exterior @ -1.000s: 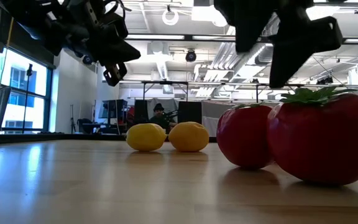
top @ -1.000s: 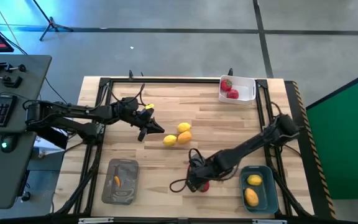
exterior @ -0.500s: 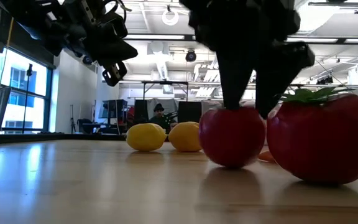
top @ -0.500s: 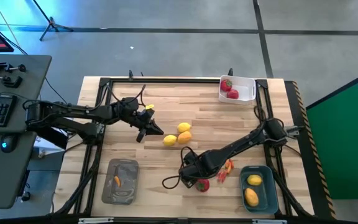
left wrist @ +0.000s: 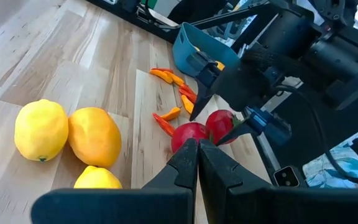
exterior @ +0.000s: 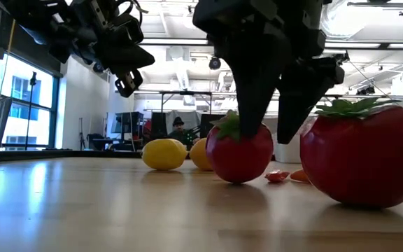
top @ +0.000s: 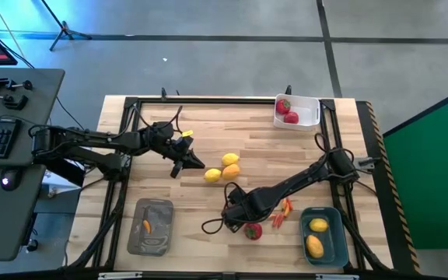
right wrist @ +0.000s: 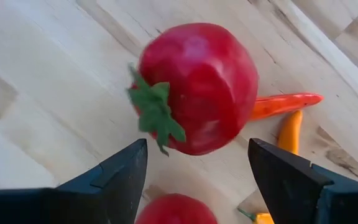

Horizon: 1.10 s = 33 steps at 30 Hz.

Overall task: Sort produce into baskets
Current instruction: Put the tomato into the white bin

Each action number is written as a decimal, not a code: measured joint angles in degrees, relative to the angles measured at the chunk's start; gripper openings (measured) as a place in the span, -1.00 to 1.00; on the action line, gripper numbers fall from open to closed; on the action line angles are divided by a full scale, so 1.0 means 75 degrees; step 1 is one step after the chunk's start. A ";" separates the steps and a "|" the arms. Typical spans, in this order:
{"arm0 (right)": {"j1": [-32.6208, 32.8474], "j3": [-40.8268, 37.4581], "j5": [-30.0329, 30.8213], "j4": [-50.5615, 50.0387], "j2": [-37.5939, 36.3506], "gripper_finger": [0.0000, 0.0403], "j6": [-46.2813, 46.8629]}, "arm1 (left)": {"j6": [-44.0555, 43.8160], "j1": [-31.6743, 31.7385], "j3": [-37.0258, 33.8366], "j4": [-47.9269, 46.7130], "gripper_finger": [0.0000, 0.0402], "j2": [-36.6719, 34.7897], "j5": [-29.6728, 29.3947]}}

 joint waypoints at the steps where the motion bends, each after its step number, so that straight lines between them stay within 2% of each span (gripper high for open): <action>1: -0.0019 0.0050 -0.0013 0.0000 -0.0003 0.34 -0.0004 | 0.0000 0.0000 0.0000 0.0002 -1.00 0.0000 0.0000; 11: -0.0419 0.0412 -0.0104 0.0152 -0.0020 0.34 -0.0315 | -0.0003 -0.0006 0.0000 0.0000 -1.00 0.0000 0.0000; 15: -0.0549 0.0342 -0.0175 0.0459 -0.0023 0.34 -0.0484 | -0.0003 -0.0006 0.0000 -0.0047 -1.00 0.0000 0.0000; 20: -0.0689 0.0062 -0.0700 0.1076 -0.0021 0.34 -0.0544 | -0.0009 -0.0006 0.0002 -0.0216 -1.00 -0.0003 0.0001; 23: -0.0715 -0.0063 -0.0680 0.1225 -0.0020 0.34 -0.0590 | -0.0006 -0.0006 0.0000 -0.0275 -1.00 -0.0003 0.0003; 27: -0.0760 -0.0063 -0.0402 0.1258 -0.0020 0.34 -0.1017 | -0.0008 -0.0006 0.0000 -0.0290 -1.00 -0.0003 0.0006; 33: -0.0957 -0.0060 -0.0842 0.1348 -0.0020 0.34 -0.1564 | -0.0006 -0.0006 0.0002 -0.0342 -1.00 -0.0003 0.0018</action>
